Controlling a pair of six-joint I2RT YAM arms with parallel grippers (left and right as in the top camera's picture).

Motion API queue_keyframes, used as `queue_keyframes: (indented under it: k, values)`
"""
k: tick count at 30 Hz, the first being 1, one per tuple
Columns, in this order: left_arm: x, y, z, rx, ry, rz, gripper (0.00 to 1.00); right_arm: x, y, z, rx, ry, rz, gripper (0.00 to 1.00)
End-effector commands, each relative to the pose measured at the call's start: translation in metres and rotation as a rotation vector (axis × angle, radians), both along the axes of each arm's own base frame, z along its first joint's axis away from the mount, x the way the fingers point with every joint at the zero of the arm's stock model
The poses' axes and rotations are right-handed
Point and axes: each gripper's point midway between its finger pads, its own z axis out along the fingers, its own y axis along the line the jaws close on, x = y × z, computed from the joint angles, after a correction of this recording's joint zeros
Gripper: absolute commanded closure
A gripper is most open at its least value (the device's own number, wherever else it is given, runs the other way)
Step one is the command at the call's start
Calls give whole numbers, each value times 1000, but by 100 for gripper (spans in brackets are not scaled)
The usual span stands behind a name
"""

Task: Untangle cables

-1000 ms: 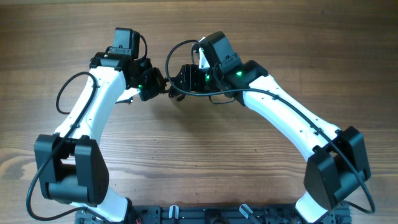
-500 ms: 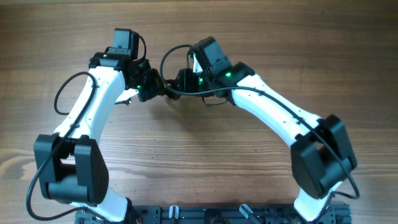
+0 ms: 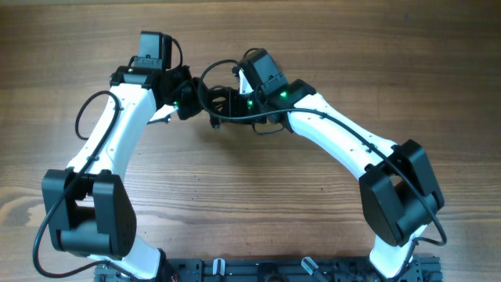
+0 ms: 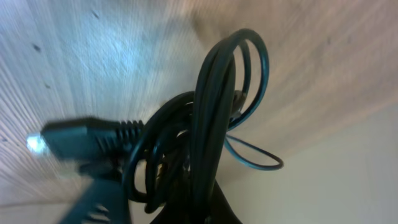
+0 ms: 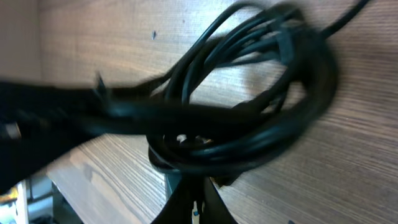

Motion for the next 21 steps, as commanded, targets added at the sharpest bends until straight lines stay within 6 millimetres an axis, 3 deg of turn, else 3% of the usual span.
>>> queue_keyframes:
  k: [1,7,12,16,19,21]
  values:
    - [6,-24,22,-175,9,29,96,-6,4,-6,26,18,76,96]
    - [12,-11,25,-197,-4,55,96,14,-29,-3,64,45,58,96]
    - [17,2,28,-219,-16,71,96,42,-82,-7,49,66,-33,96]
    - [19,3,30,-212,-52,40,96,47,-89,-2,88,56,-20,96]
    - [19,4,30,-189,-82,2,96,43,-71,26,200,-20,86,95]
    - [19,4,29,-184,-78,6,96,45,-67,53,227,-104,103,83]
